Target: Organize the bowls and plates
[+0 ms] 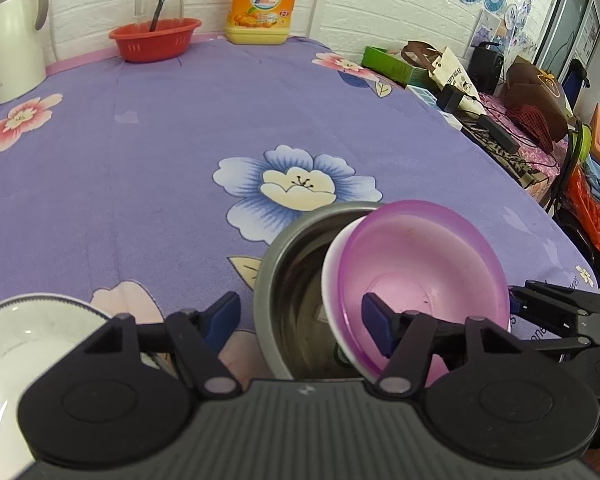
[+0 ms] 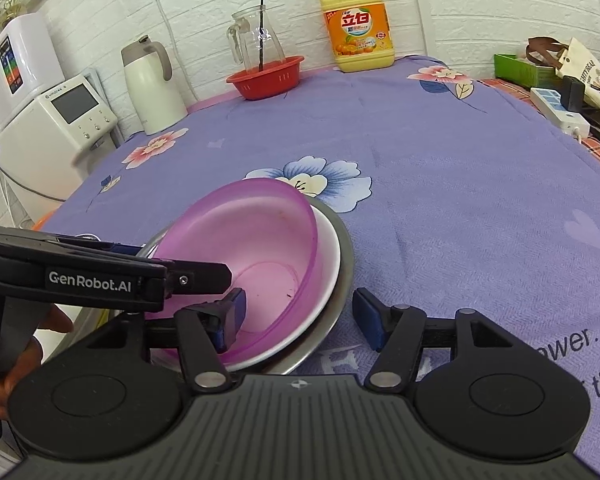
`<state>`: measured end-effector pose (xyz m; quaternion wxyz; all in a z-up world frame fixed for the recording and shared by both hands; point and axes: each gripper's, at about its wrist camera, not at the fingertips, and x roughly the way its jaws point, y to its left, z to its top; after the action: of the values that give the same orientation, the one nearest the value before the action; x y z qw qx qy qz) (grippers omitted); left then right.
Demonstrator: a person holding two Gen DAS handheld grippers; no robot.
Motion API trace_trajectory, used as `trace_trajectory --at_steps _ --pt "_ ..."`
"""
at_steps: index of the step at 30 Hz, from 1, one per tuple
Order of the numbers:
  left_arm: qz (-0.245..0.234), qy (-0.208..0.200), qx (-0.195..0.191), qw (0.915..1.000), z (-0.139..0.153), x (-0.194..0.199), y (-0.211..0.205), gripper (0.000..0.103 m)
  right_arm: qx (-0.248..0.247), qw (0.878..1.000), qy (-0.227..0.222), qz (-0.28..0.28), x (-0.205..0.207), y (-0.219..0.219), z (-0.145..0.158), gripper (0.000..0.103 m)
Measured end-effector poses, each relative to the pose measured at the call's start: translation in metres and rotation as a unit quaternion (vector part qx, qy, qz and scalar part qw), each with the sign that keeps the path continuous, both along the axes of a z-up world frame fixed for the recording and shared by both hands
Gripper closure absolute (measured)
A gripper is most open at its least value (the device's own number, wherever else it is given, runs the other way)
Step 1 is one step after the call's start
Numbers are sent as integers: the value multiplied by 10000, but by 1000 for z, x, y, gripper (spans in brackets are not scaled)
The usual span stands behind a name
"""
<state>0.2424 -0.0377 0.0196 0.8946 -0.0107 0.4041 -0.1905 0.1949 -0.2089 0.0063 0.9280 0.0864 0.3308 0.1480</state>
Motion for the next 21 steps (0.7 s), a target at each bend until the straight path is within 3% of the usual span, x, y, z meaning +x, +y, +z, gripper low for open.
trace_trajectory --at_steps 7,15,21 --pt "73 -71 -19 9999 1 -3 -7 49 27 9999 -7 103 -2 12 0 6" --pt "148 103 -314 9993 6 3 -10 49 10 10000 38 -77 -4 12 4 0" --pt "5 51 -326 9995 7 5 -25 48 -107 9995 -67 -282 -6 5 9 0"
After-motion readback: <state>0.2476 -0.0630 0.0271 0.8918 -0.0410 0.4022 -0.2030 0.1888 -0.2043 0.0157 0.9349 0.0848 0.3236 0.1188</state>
